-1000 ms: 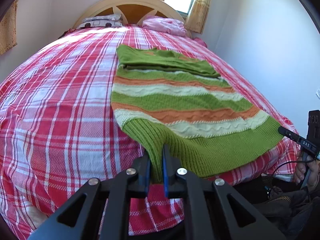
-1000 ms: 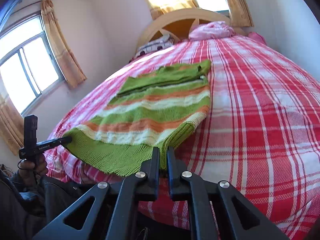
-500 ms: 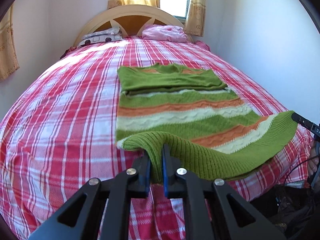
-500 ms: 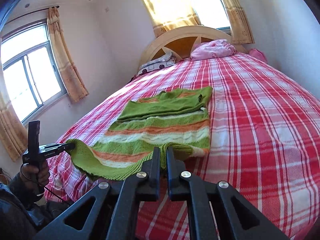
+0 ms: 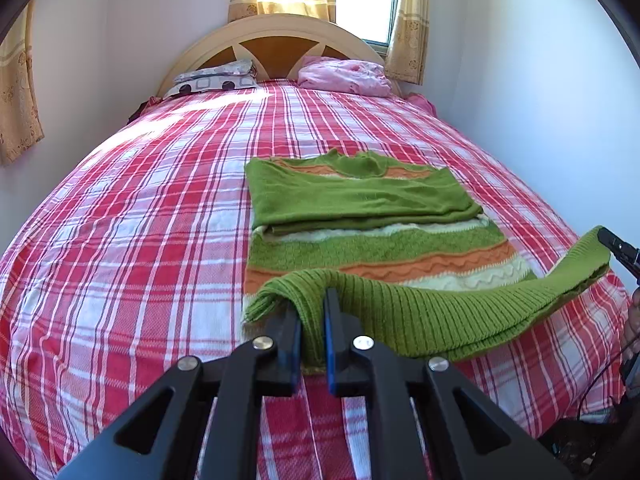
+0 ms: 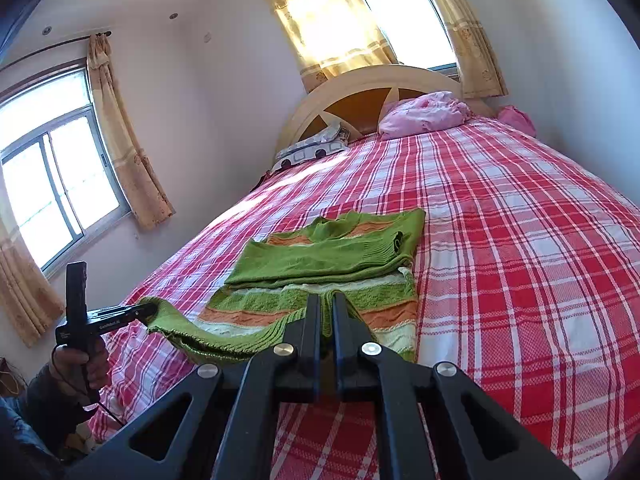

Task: Fold small clothes
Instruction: 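Lift the held hem and fold it toward the collar with both grippers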

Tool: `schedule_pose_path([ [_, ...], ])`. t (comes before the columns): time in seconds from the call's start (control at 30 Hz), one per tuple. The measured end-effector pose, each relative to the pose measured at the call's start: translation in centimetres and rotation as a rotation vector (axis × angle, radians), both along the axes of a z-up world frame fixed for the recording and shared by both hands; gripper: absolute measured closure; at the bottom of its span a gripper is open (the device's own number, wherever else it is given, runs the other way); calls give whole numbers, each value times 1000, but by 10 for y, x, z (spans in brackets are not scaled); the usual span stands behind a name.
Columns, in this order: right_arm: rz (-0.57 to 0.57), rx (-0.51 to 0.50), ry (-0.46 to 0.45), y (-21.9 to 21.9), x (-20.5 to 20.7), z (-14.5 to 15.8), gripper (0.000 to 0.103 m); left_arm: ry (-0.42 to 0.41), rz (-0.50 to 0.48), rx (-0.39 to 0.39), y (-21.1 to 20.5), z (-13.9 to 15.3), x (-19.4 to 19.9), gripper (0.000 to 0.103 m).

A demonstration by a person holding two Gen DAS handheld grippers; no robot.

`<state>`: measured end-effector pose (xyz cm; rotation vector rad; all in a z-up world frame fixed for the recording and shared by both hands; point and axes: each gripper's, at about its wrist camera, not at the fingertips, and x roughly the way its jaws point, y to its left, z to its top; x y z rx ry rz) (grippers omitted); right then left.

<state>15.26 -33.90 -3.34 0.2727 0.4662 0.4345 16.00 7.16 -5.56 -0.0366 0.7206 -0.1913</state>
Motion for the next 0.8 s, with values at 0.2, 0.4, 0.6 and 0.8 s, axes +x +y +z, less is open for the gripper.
schedule_pose_path([
  [0.2,-13,-8,-10,-4,29,13,99,-7,13,-29,5,9,32,93],
  [0.4,-13,-43,-20,0,67,29,99,-24,17,-36,6,20,61,93],
  [0.6,-13,-74,-24,9,115,46,99,-42,27,-32,8,30,99,93],
  [0.8,-11,-102,-11,19,164,52,99,-26,55,-46,16,27,143,93],
])
